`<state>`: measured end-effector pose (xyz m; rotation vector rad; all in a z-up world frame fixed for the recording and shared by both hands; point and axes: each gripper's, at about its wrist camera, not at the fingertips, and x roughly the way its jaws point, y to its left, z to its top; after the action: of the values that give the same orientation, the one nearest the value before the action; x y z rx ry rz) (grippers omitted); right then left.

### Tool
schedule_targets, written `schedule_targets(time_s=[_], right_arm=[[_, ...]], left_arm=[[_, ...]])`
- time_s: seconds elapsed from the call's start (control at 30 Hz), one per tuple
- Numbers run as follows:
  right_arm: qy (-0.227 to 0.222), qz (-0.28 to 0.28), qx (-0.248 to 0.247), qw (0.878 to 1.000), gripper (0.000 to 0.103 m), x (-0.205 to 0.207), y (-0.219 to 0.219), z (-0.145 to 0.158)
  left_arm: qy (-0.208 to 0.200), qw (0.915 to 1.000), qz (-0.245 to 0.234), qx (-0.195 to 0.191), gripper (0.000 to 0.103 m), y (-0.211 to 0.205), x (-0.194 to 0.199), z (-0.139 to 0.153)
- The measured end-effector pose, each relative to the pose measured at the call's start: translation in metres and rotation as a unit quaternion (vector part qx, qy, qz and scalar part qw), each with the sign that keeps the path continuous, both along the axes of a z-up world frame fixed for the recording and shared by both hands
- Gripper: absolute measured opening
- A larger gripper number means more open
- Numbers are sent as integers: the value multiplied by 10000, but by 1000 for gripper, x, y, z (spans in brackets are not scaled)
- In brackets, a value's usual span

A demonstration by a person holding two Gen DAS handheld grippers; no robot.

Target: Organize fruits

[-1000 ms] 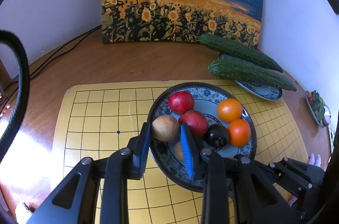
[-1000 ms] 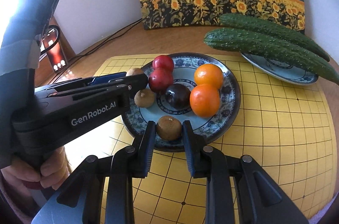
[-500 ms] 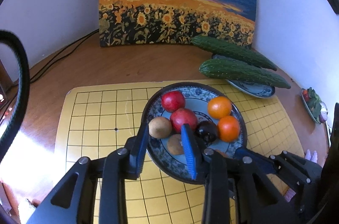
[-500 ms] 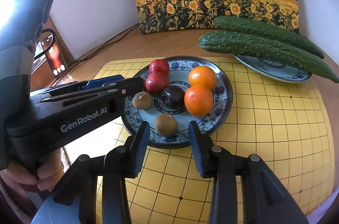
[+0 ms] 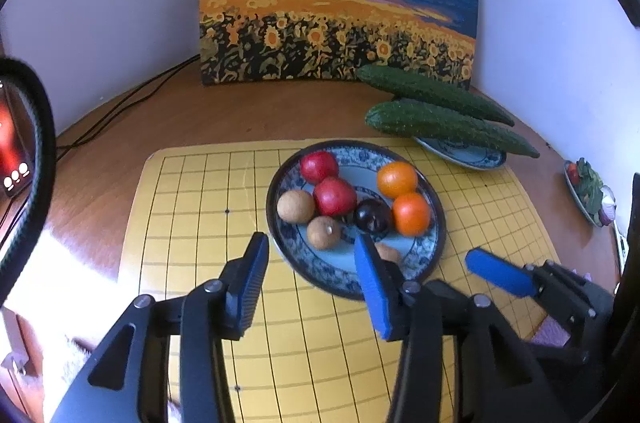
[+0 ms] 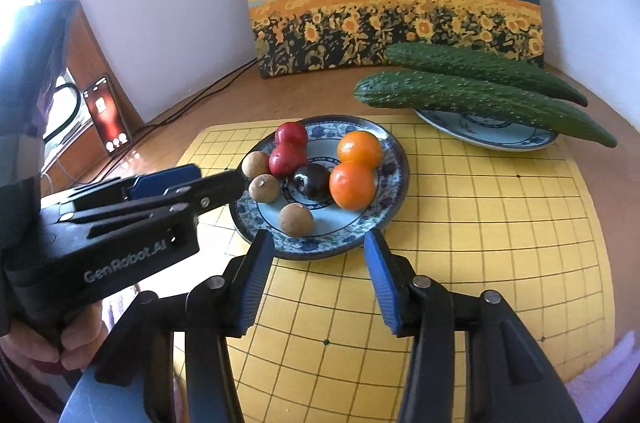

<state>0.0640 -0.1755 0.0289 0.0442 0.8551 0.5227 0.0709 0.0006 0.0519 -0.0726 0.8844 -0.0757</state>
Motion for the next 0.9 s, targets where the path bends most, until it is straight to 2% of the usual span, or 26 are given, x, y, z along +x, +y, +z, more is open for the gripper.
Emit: schedule_targets(time_s=[0.17,0.23,0.33,0.5,0.9], right_arm=[[-43,-55,-41,10000,55,-5,-10,4],[-66,-44,-112,9999,56,-8,-13,4],[-86,-52,-195,9998,56,-10,-18,4],[-69,-74,-276,9996,63,-13,-25,-1],[111,-278,-406,9987,68,-3,-37,-24]], left_arm=[[-34,9999,112,92,53,-3,-15,3],[-64,9997,178,170,60,-5,-20,4],[-48,9996,254,150,64,-7,-29,3],[61,9993,307,186,64,-11,-34,-4],[377,9980,443,240,65,-18,-33,-33]])
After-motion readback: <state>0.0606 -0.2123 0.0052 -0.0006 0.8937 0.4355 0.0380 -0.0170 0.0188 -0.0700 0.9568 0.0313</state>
